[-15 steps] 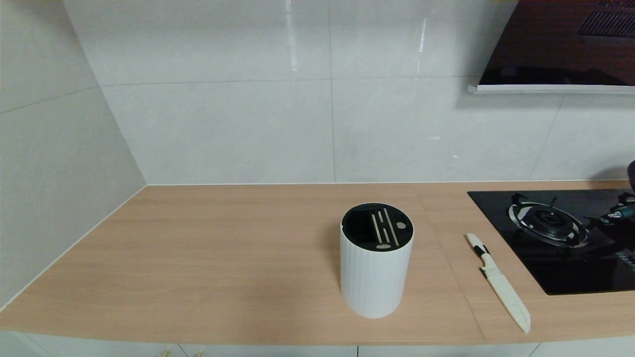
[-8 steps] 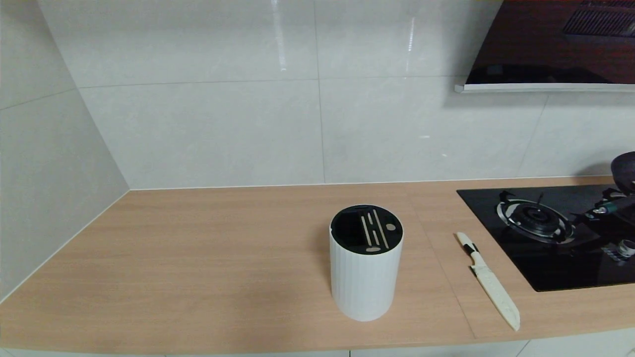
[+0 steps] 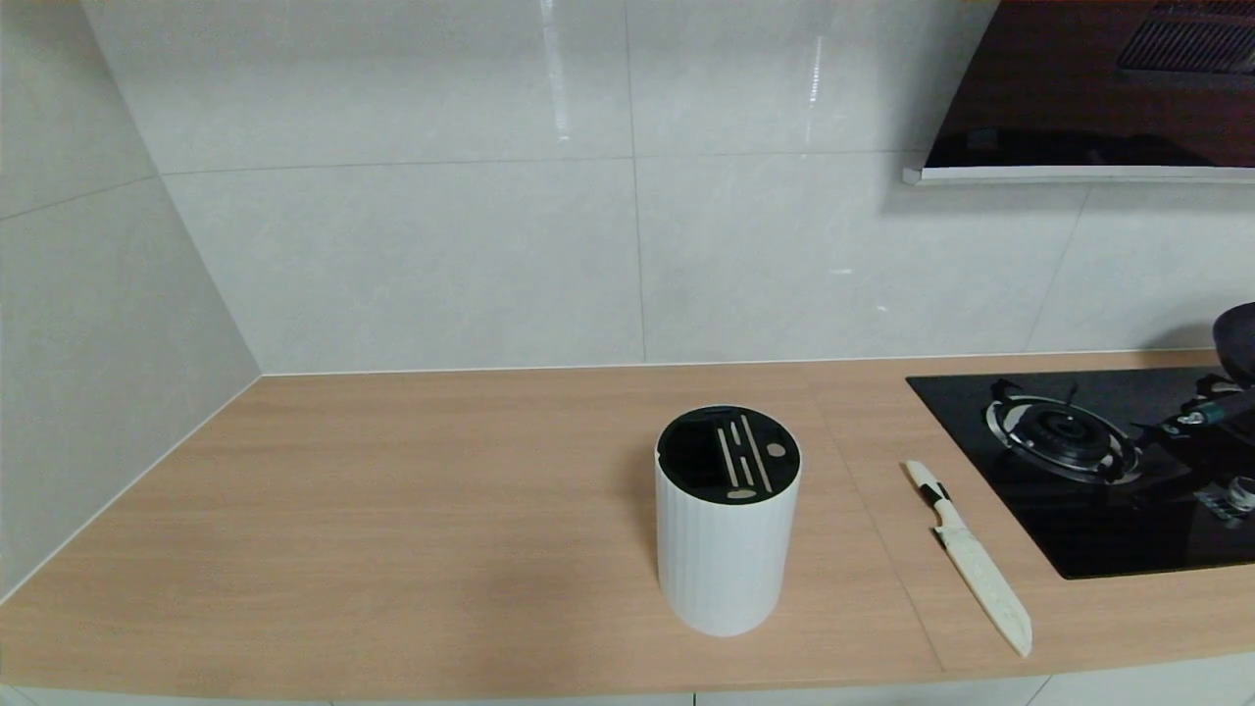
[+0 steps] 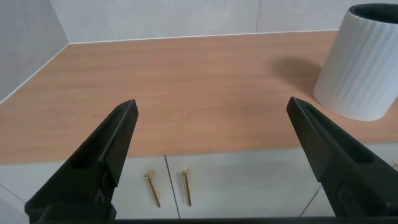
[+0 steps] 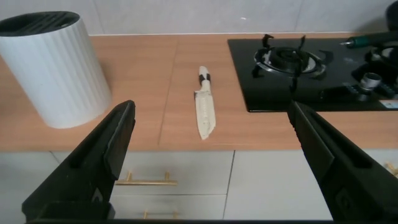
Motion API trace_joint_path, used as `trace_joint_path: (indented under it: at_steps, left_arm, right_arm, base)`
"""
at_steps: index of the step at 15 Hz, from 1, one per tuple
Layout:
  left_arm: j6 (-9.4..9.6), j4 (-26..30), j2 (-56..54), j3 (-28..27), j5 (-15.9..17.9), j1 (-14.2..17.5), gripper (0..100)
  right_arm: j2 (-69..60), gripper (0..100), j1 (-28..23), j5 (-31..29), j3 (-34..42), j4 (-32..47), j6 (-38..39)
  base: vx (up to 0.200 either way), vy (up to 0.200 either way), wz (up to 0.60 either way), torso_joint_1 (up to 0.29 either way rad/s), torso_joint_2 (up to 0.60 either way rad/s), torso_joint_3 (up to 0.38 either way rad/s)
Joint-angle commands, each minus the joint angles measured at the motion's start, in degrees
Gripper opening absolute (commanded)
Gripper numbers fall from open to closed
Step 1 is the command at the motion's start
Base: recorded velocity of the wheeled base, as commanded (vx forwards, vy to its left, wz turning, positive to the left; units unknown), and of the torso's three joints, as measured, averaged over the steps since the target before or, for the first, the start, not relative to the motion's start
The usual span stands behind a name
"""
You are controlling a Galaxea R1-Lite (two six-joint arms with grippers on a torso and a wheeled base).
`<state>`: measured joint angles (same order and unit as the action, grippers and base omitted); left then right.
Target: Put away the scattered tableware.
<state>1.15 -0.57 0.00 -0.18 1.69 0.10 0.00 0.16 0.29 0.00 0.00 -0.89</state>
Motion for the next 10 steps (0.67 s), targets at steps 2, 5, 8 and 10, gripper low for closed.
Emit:
trace_joint_path:
  at_steps: [2,5,8,10]
  left_arm:
    - [0.0,-0.04,0.0,0.01,-0.02,-0.01,100]
    - [-0.09,-0.04,0.0,0.01,-0.02,-0.01,100]
    - [-0.27,-0.04,0.0,0.01,-0.11,-0.01,100]
    - [-0.27,-0.04,0.0,0.01,-0.11,-0.01,100]
  right_arm:
    - [0.35,100,0.11,0.32,-3.43,-1.41,-0.16]
    - [19.86,100,1.6,0.76,-17.05,0.18,1.15]
    - [41.13,100,1.6,0.15,-24.43,0.0,-0.96]
    - [57.22,100,1.69,-0.03,-32.34,-0.18,-1.4]
  base:
    - [0.0,0.0,0.0,0.0,0.0,0.0]
    - [0.0,0.0,0.0,0.0,0.0,0.0]
    - [0.0,0.0,0.0,0.0,0.0,0.0]
    - [0.0,0.0,0.0,0.0,0.0,0.0]
